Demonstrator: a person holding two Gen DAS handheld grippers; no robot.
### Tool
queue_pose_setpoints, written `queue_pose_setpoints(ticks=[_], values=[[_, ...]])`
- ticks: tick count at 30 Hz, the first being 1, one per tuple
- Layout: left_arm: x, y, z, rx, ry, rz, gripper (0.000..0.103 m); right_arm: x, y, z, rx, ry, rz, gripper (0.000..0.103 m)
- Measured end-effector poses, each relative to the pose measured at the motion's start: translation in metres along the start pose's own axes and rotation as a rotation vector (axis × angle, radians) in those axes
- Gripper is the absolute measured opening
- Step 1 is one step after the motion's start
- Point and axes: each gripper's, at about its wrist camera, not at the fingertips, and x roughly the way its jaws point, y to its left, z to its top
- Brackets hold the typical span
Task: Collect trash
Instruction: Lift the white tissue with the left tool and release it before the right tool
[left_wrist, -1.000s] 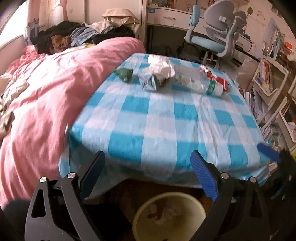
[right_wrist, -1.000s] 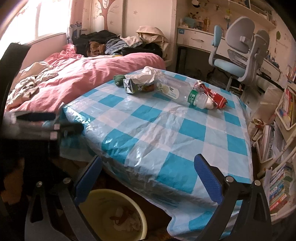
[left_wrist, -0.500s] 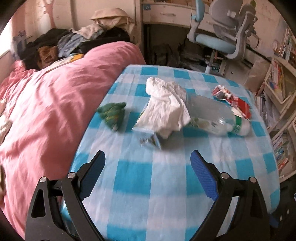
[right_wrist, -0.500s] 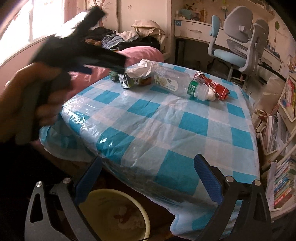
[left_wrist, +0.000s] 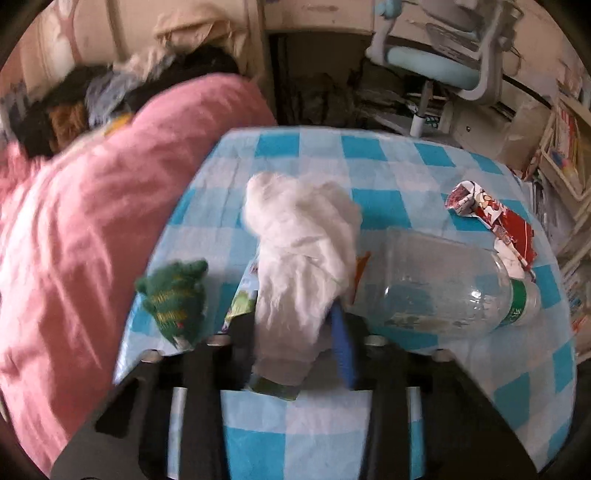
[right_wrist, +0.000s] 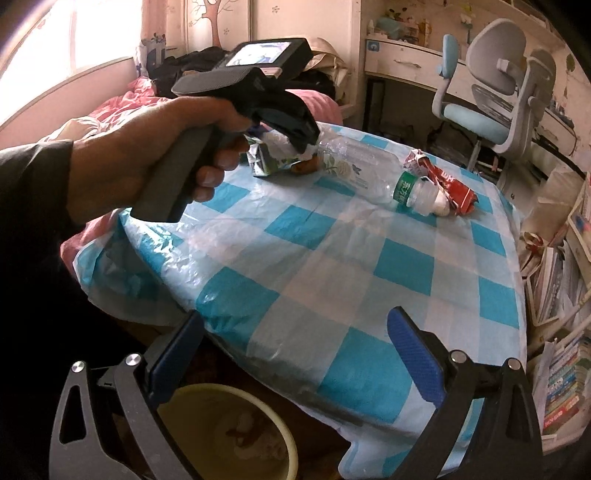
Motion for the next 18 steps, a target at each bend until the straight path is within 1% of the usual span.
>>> queue_pose_setpoints(ticks=[1, 3, 4, 5, 8, 9, 10, 11, 12, 14, 16, 17, 18], values=[[-0.004, -0.002, 0.000, 0.012, -0.012, -0.007, 0.020, 0.000, -0.001, 0.001, 0.007, -0.001, 0.001, 0.095], [-0.013, 0.000, -0.003, 0.007, -0.035, -0.038, 0.008, -0.001, -0.002, 0.002, 0.014, -0.003, 0.002, 0.095], [-0.019, 0.000, -0.005, 0.011, -0.042, -0.055, 0.004, -0.001, -0.001, 0.002, 0.014, -0.005, 0.001, 0.095], [-0.024, 0.002, -0.007, 0.012, -0.046, -0.072, 0.004, -0.003, -0.001, 0.002, 0.012, -0.010, -0.003, 0.095], [-0.048, 0.006, -0.021, 0.017, -0.062, -0.163, 0.004, -0.008, -0.001, 0.001, 0.010, -0.028, -0.020, 0.095], [-0.056, 0.007, -0.028, 0.025, -0.062, -0.218, 0.004, -0.010, -0.001, 0.000, 0.012, -0.032, -0.025, 0.095], [-0.063, 0.007, -0.033, 0.033, -0.059, -0.258, 0.004, -0.011, -0.001, -0.001, 0.015, -0.034, -0.031, 0.095], [-0.071, 0.006, -0.042, 0.050, -0.058, -0.297, 0.004, -0.012, -0.002, -0.001, 0.020, -0.035, -0.036, 0.095], [-0.079, 0.002, -0.050, 0.074, -0.053, -0.321, 0.004, -0.013, -0.003, -0.002, 0.025, -0.036, -0.042, 0.095], [-0.087, -0.005, -0.065, 0.113, -0.023, -0.379, 0.004, -0.014, -0.004, -0.004, 0.031, -0.037, -0.050, 0.095], [-0.092, -0.019, -0.082, 0.171, 0.017, -0.406, 0.004, -0.015, -0.005, -0.005, 0.040, -0.036, -0.054, 0.095], [-0.091, -0.025, -0.089, 0.201, 0.049, -0.419, 0.004, -0.016, -0.007, -0.007, 0.052, -0.034, -0.054, 0.095], [-0.085, -0.033, -0.099, 0.239, 0.114, -0.435, 0.004, -0.016, -0.009, -0.008, 0.066, -0.033, -0.054, 0.095]])
